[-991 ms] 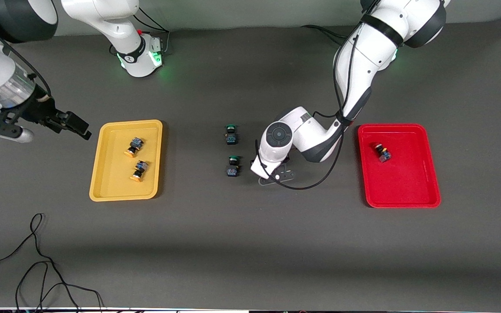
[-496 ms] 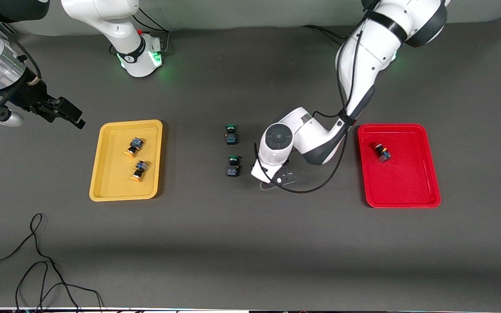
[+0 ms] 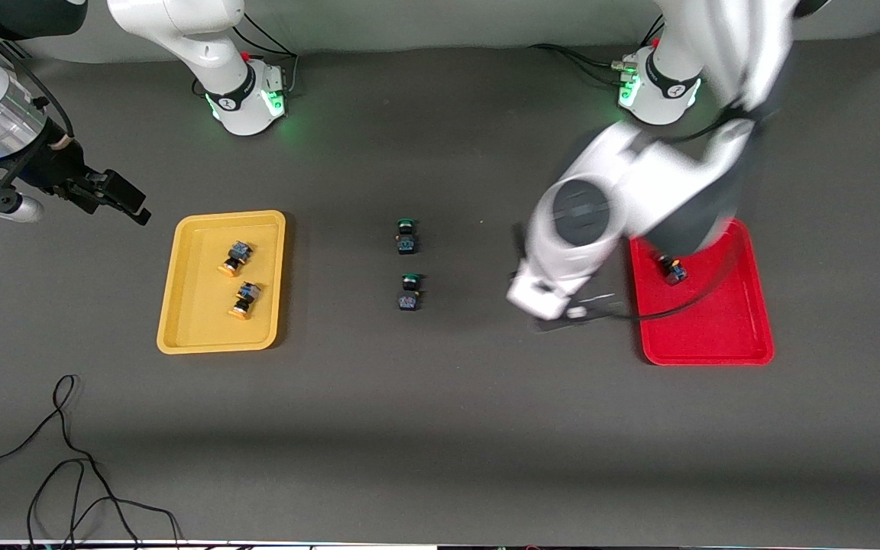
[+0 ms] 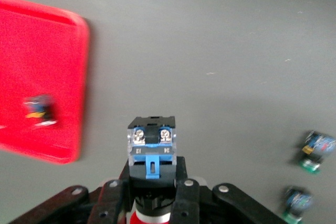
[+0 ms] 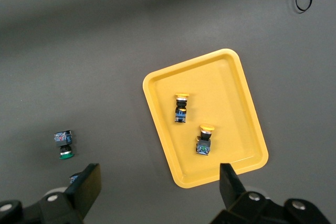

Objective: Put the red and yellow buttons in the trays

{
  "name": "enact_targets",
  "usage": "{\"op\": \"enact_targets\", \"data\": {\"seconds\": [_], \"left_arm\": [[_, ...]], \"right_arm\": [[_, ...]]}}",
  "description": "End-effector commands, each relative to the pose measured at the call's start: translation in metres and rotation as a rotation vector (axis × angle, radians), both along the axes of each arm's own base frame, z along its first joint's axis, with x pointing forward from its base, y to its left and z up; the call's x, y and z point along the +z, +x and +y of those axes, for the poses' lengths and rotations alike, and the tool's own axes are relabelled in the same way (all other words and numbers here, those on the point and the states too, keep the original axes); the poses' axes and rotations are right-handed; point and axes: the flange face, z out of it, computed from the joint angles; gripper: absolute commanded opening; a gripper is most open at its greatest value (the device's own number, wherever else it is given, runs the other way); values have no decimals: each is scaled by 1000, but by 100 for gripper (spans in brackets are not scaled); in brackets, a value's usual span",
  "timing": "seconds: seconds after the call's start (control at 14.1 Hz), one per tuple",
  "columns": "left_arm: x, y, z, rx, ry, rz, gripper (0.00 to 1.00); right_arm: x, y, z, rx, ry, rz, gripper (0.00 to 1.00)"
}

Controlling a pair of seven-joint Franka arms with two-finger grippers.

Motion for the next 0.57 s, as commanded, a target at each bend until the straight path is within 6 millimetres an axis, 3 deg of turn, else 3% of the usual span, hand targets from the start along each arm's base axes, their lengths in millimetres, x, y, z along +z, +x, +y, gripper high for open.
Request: {"op": "enact_targets", "data": {"seconds": [0.0, 0.21, 0.35, 0.5], "left_arm": [[63, -23, 68, -61, -3, 47, 0], [95, -43, 139, -121, 10, 59, 0], [88, -47, 189, -147, 11, 76, 0], [67, -43, 234, -154, -4, 94, 0]], "right_arm": [[6, -1, 0, 15, -1, -11, 100], [8, -1, 0, 16, 0, -17, 100], [8, 0, 0, 18, 0, -17, 100], [10, 2, 0, 27, -1, -22, 100]]}}
